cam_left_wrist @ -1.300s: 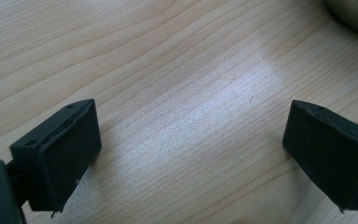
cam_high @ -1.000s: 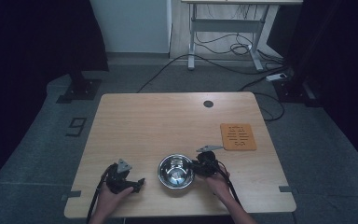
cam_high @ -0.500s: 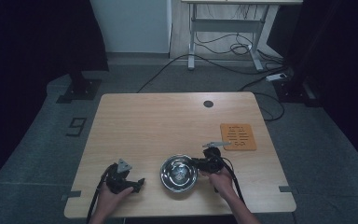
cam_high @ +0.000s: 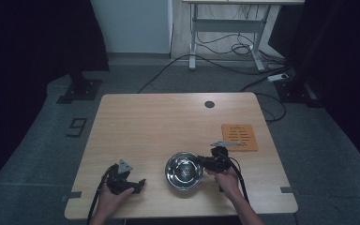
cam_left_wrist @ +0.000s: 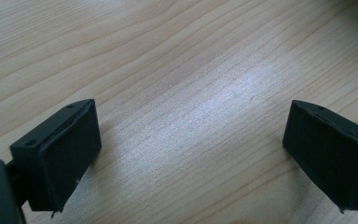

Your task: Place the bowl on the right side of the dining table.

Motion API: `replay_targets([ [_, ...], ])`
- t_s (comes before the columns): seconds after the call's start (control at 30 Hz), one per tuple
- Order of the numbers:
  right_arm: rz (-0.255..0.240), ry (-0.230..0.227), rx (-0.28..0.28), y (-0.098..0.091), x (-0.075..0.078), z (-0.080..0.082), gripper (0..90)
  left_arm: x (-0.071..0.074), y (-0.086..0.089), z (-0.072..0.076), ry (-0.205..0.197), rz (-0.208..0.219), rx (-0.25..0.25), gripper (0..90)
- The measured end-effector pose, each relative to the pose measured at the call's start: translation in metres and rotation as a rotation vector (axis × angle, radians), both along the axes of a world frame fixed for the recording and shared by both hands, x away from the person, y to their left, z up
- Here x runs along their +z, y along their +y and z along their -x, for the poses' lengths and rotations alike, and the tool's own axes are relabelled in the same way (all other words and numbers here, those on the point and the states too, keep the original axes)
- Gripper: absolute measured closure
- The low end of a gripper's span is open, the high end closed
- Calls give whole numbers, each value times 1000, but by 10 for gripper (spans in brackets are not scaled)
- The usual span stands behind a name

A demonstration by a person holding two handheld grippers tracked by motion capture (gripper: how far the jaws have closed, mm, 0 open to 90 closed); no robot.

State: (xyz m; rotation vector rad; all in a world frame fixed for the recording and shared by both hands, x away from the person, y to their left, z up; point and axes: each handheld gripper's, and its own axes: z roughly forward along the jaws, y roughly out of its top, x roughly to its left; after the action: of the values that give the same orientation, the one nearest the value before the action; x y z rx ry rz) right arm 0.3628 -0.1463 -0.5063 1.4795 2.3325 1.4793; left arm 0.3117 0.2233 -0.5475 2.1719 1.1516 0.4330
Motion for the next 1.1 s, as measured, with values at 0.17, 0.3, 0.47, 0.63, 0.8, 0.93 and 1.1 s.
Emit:
replay_targets([
  [0.17,-18,-10,-17,-7,1,1,842,0,0,0,0,1,0,38],
  [0.3,-30,-15,-29,-12,3,1,842,0,0,0,0,0,0,37],
  [0.47,-40,-18,-38,-16,4,2,842,0,0,0,0,0,0,38],
  [0.63,-65,-23,-59,-22,7,1,842,0,0,0,0,1,0,38],
  [0.8,-81,-26,-69,-27,9,0,842,0,0,0,0,1,1,37],
  [0.93,-99,-32,-87,-32,11,0,842,0,0,0,0,1,0,37],
  [1.1,-114,-35,-106,-38,13,-1,842,0,0,0,0,1,0,37],
])
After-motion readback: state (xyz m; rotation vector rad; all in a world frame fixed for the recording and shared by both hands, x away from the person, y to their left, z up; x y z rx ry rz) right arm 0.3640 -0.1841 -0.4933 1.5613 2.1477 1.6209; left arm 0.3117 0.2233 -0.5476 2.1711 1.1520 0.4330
